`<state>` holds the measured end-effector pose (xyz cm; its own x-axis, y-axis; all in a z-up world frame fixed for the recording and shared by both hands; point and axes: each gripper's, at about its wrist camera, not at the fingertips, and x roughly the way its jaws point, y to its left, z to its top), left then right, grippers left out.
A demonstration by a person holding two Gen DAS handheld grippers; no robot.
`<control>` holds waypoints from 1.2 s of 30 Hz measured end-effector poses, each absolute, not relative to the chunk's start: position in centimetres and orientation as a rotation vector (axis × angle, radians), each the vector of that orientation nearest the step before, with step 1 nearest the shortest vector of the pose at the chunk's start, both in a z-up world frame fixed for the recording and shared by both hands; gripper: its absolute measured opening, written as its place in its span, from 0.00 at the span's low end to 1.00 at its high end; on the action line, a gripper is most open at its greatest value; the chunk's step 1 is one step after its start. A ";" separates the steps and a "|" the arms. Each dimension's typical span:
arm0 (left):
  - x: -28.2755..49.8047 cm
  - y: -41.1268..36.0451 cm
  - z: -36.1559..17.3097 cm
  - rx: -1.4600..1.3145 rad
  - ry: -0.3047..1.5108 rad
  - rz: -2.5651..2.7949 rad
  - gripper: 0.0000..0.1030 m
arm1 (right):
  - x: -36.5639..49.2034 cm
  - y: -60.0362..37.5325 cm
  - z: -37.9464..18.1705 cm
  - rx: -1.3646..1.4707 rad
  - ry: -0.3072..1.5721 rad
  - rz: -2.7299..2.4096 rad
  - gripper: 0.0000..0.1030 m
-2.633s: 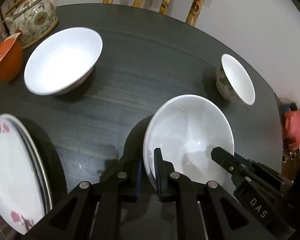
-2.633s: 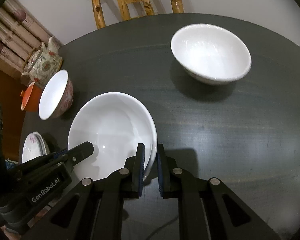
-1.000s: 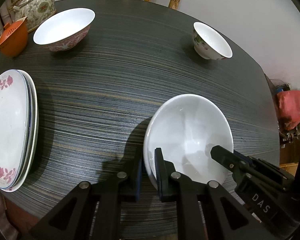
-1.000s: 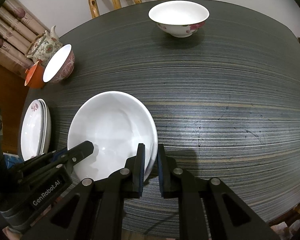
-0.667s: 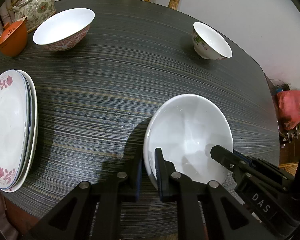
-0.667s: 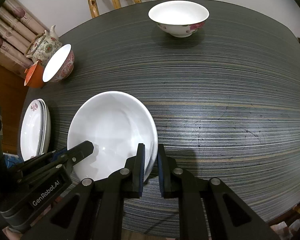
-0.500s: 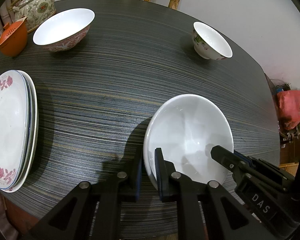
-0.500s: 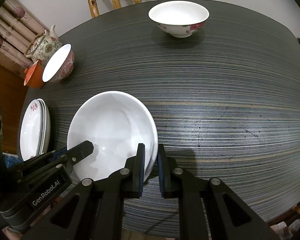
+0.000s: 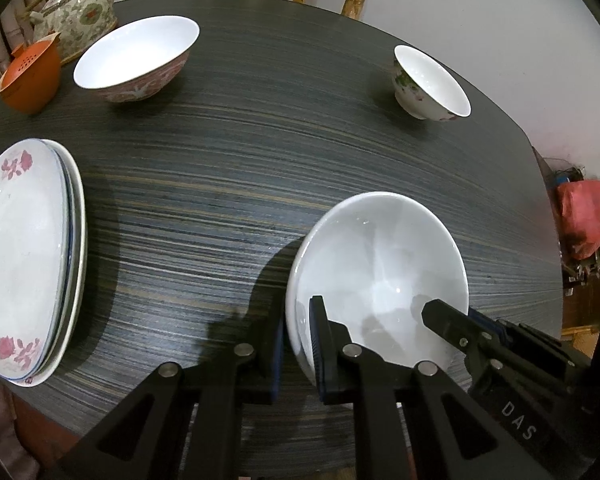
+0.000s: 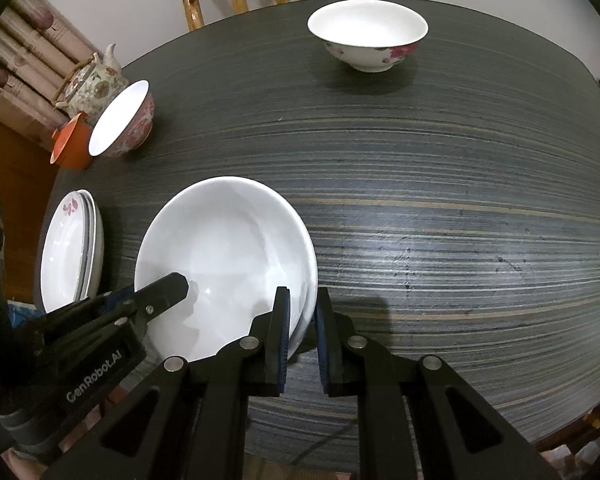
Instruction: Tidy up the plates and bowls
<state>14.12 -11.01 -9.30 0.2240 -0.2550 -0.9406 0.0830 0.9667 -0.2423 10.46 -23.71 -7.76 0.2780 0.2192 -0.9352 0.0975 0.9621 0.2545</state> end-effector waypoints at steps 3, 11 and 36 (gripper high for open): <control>13.9 -10.7 -9.3 -0.143 1.328 -0.232 0.12 | 10.2 -23.3 -7.7 0.284 1.291 0.088 0.13; 13.7 -9.9 -9.4 -0.126 1.329 -0.221 0.12 | 10.0 -22.2 -7.7 0.282 1.296 0.107 0.13; 15.1 -9.6 -7.5 -0.025 1.286 -0.224 0.25 | 10.6 -24.2 -5.2 0.305 1.241 0.112 0.18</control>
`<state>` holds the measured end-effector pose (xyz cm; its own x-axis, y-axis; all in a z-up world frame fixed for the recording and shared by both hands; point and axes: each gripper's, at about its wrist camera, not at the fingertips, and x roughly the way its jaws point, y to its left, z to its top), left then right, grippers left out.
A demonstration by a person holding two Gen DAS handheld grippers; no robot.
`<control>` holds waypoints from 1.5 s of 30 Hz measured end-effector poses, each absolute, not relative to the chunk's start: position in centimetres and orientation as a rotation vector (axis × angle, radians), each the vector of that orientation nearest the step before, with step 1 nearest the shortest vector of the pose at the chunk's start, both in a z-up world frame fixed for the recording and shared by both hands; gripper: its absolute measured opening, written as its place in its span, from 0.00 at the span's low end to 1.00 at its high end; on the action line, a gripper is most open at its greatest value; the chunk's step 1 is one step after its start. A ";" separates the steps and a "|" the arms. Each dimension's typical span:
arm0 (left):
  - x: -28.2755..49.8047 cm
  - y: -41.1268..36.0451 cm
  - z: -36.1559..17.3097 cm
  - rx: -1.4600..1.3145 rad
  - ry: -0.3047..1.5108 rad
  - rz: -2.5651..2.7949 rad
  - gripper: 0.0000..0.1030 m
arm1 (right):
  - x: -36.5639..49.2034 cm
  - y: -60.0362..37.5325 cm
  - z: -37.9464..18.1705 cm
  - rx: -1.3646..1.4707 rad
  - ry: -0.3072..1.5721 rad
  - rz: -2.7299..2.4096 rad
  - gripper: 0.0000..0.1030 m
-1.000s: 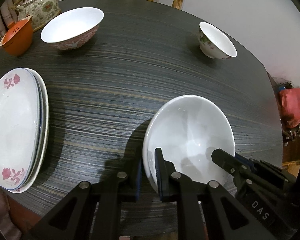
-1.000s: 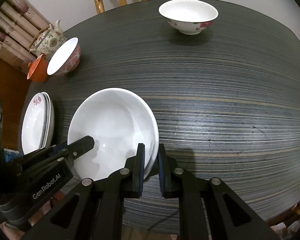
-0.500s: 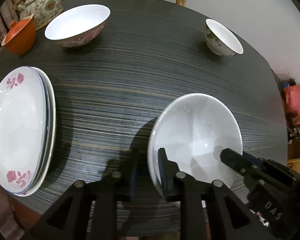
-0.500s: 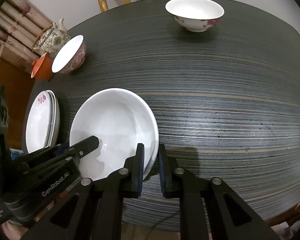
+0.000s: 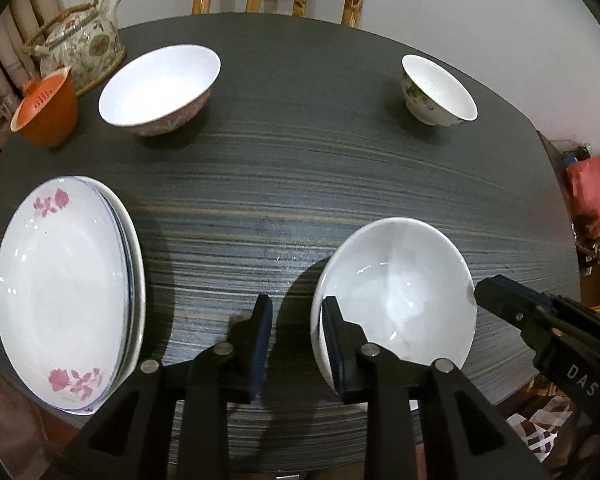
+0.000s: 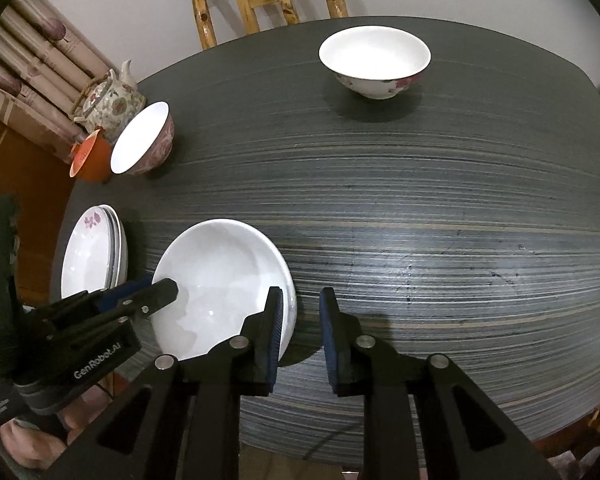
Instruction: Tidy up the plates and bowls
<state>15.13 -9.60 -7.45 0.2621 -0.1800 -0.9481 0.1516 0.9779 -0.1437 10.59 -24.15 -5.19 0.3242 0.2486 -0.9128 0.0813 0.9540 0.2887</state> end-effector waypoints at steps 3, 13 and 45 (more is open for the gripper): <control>15.3 -9.8 -7.0 -0.018 1.267 -0.221 0.25 | 10.7 -24.4 -5.1 0.292 1.237 0.105 0.18; 17.5 -9.7 -5.6 -0.019 1.220 -0.208 0.31 | 11.7 -25.8 -4.7 0.242 1.207 0.058 0.19; 30.9 -15.4 -4.5 -0.117 1.233 -0.322 0.31 | 22.7 -34.6 -4.7 0.314 1.157 -0.024 0.24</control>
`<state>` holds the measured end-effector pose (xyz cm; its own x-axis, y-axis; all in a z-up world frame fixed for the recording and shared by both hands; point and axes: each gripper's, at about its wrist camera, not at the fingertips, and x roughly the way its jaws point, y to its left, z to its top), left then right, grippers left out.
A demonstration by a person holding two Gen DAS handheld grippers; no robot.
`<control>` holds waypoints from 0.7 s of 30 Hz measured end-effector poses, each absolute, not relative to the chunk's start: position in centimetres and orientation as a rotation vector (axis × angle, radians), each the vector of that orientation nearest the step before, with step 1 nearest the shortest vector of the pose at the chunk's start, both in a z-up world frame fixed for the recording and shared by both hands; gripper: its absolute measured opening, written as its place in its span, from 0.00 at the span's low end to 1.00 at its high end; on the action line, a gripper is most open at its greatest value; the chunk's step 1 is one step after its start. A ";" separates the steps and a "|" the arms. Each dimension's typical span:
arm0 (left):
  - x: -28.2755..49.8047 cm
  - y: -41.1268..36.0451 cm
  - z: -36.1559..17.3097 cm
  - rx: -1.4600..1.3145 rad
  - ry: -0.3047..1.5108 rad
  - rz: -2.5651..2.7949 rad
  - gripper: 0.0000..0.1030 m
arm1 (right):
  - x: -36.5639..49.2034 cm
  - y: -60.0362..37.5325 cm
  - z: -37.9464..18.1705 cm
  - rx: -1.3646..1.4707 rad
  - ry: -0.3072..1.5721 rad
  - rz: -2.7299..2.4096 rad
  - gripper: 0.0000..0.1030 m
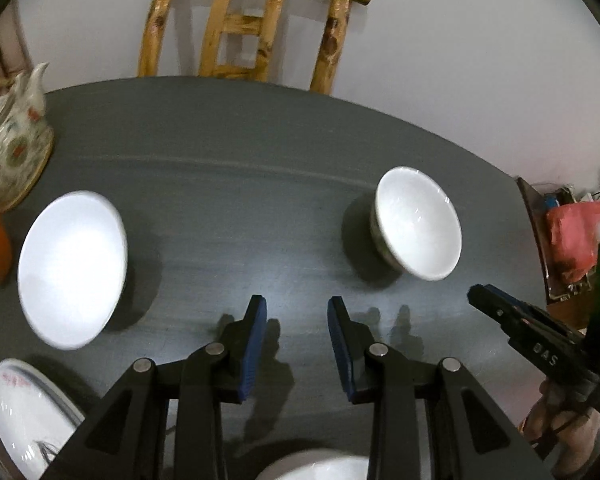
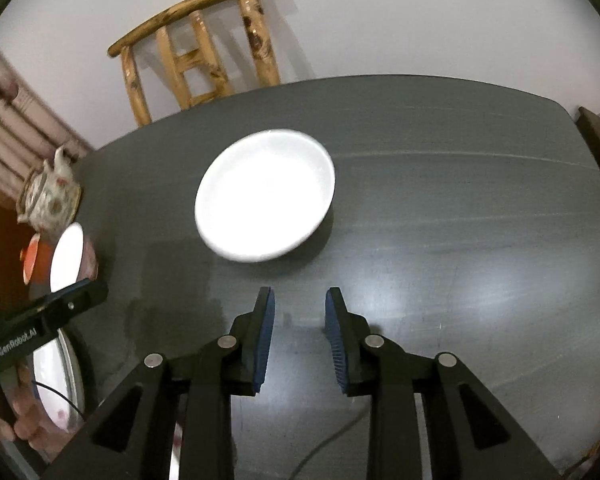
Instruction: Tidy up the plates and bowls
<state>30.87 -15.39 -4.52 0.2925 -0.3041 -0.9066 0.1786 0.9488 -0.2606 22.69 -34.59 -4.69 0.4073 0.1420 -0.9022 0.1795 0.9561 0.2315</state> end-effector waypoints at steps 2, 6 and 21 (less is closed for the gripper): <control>32.0 -16.1 -4.5 -0.126 1.242 -0.344 0.31 | 24.0 -35.1 -4.7 0.319 1.154 -0.031 0.24; 34.2 -17.4 -5.1 -0.143 1.257 -0.355 0.31 | 26.4 -36.1 -4.9 0.330 1.146 -0.044 0.24; 38.6 -21.0 -7.8 -0.176 1.328 -0.383 0.31 | 30.9 -37.6 -8.2 0.359 1.187 -0.041 0.24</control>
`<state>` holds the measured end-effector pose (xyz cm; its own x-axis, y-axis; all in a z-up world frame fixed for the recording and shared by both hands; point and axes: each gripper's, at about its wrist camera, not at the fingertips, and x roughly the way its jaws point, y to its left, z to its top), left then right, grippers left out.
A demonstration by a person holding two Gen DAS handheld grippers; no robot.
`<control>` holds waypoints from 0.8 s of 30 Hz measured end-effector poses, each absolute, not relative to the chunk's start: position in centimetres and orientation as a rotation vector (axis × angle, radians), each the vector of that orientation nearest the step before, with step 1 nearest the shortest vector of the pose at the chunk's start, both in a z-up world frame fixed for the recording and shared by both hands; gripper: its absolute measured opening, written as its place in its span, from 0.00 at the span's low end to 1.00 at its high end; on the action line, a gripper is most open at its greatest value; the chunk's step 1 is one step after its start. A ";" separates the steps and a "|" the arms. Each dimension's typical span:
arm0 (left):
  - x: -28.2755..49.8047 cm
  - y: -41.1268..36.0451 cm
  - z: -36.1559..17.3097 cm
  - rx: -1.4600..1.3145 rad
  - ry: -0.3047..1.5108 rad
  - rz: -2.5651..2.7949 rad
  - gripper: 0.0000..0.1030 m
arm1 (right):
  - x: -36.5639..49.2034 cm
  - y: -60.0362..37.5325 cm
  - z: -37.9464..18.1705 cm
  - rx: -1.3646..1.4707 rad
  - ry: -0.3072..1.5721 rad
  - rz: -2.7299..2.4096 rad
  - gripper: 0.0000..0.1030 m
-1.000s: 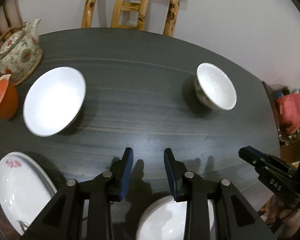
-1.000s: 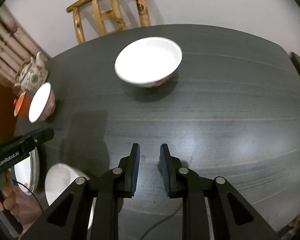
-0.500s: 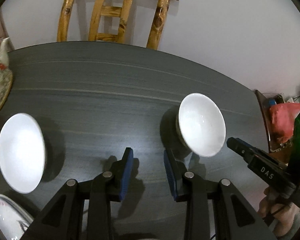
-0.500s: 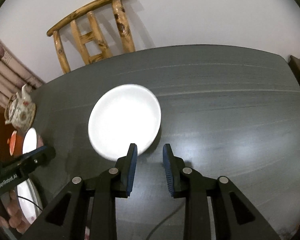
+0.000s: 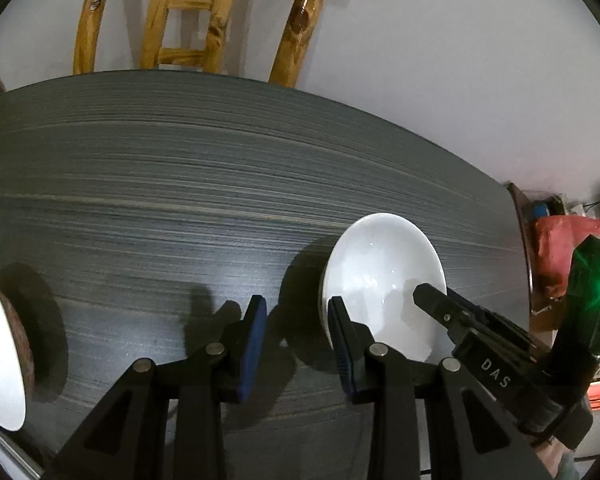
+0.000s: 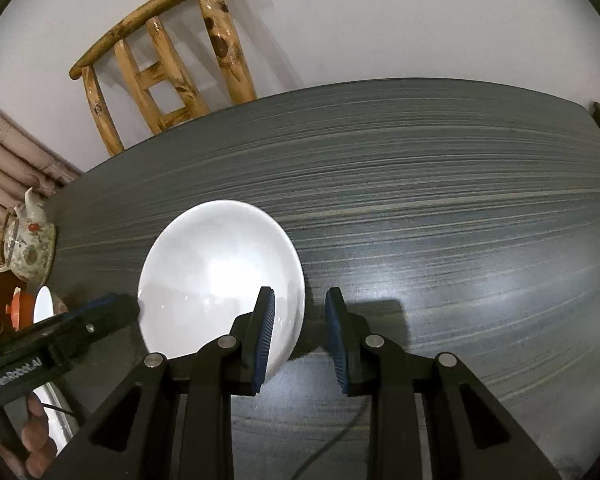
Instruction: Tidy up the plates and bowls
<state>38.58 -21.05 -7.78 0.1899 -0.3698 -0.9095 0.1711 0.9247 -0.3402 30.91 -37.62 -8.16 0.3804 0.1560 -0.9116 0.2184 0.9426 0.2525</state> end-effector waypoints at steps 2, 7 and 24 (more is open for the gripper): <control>38.8 -21.4 -8.2 -0.170 1.337 -0.374 0.31 | 31.2 -37.8 -8.4 0.362 1.191 -0.038 0.24; 38.8 -21.8 -9.2 -0.166 1.345 -0.369 0.31 | 31.7 -37.8 -9.1 0.348 1.197 -0.025 0.22; 37.3 -23.2 -10.2 -0.103 1.355 -0.401 0.06 | 31.1 -36.6 -9.7 0.357 1.199 0.006 0.10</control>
<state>37.35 -23.22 -10.21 0.1582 -0.3385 -0.9276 0.2205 0.9278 -0.3010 31.13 -36.57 -9.73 0.3699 0.1919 -0.9090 0.1833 0.9441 0.2739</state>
